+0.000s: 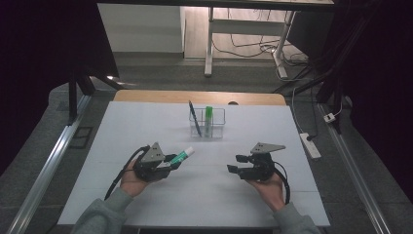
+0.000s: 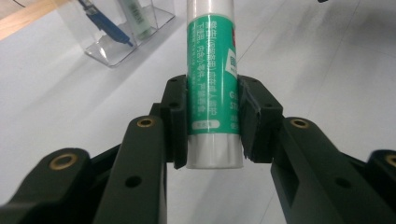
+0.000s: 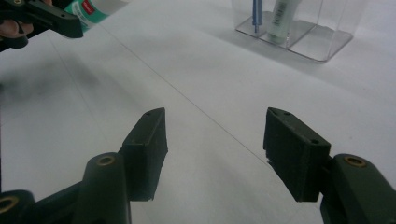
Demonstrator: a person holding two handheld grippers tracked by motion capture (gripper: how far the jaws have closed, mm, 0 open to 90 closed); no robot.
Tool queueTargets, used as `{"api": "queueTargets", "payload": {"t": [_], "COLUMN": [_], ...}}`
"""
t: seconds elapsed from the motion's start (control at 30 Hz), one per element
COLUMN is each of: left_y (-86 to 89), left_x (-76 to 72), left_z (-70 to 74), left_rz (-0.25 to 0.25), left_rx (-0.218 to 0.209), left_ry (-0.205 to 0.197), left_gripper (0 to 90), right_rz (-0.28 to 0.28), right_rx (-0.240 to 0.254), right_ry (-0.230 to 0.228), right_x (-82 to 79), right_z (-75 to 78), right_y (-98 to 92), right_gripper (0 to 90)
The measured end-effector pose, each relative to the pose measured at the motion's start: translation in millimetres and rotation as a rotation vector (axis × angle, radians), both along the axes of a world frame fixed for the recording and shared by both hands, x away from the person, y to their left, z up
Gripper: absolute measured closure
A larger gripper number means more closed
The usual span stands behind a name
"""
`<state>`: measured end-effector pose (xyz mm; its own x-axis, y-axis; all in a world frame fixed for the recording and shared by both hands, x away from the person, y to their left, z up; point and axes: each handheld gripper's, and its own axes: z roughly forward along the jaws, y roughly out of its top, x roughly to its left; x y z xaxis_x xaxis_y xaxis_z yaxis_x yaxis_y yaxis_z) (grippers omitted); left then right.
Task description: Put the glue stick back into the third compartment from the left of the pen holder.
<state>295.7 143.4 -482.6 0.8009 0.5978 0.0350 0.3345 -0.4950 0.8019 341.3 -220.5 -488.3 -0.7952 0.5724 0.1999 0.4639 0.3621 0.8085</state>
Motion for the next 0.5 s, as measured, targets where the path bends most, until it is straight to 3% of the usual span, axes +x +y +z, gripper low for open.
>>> {"api": "queueTargets", "payload": {"t": [0.5], "left_y": [-20.3], "left_x": [4.8], "left_z": [-2.8], "left_rz": [-0.034], "left_rx": [0.017], "left_ry": [-0.01], "left_gripper": [65.5], "right_rz": [0.025], "right_rx": [0.025], "right_ry": [0.003], "right_x": [0.3], "right_z": [1.7], "right_y": [13.4], "right_gripper": [38.4]}}
